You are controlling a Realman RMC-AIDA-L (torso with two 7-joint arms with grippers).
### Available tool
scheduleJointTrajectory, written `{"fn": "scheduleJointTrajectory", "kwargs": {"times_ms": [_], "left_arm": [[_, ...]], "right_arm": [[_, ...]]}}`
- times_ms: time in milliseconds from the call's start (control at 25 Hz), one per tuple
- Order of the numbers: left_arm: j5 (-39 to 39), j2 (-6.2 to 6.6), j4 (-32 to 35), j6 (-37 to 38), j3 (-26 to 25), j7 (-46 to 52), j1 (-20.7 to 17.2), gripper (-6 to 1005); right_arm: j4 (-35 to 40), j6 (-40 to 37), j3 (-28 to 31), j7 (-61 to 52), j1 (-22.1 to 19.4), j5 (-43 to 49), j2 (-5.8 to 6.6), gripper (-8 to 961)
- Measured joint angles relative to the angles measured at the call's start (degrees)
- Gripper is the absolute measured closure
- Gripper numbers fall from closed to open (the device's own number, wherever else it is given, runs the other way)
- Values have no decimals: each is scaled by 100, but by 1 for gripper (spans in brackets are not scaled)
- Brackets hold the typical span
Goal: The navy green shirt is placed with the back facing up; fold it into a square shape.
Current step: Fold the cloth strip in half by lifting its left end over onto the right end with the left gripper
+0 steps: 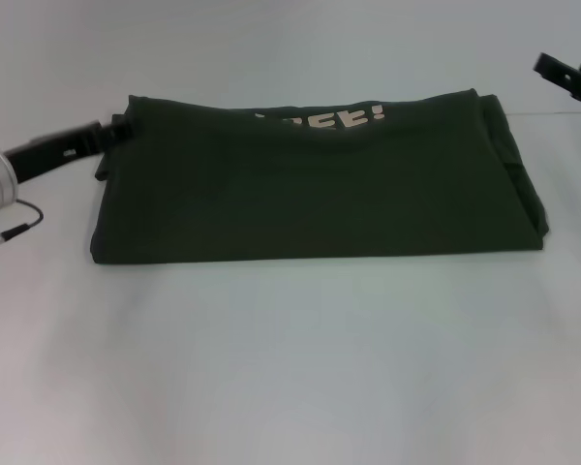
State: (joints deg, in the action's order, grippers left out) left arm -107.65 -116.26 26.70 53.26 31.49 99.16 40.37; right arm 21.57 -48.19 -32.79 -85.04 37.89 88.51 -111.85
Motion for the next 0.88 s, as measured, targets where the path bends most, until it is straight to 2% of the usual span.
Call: {"fn": "scheduleJointTrajectory", "kwargs": {"times_ms": [40, 160, 360, 440, 600, 880], "left_arm": [[-597, 35, 220, 324, -5, 487, 3, 236], [-1024, 82, 417, 603, -26, 949, -11, 235], [-1897, 289, 826, 1512, -243, 1962, -22, 235], [-2334, 355, 961, 1767, -292, 2331, 26, 236], [-3128, 438, 1043, 1873, -356, 3102, 152, 236], [-3444, 468, 960, 1868, -385, 3571, 227, 236]], "right_arm": [[24, -191, -69, -161, -87, 48, 64, 144], [235, -621, -332, -741, -298, 368, 263, 144], [649, -1111, -477, -1818, -397, 1445, 520, 145], [727, -1255, -465, -2065, -413, 1758, 573, 145], [799, -1347, -453, -2160, -463, 1920, 598, 146], [805, -1324, -486, -2140, -473, 1955, 604, 149]]}}
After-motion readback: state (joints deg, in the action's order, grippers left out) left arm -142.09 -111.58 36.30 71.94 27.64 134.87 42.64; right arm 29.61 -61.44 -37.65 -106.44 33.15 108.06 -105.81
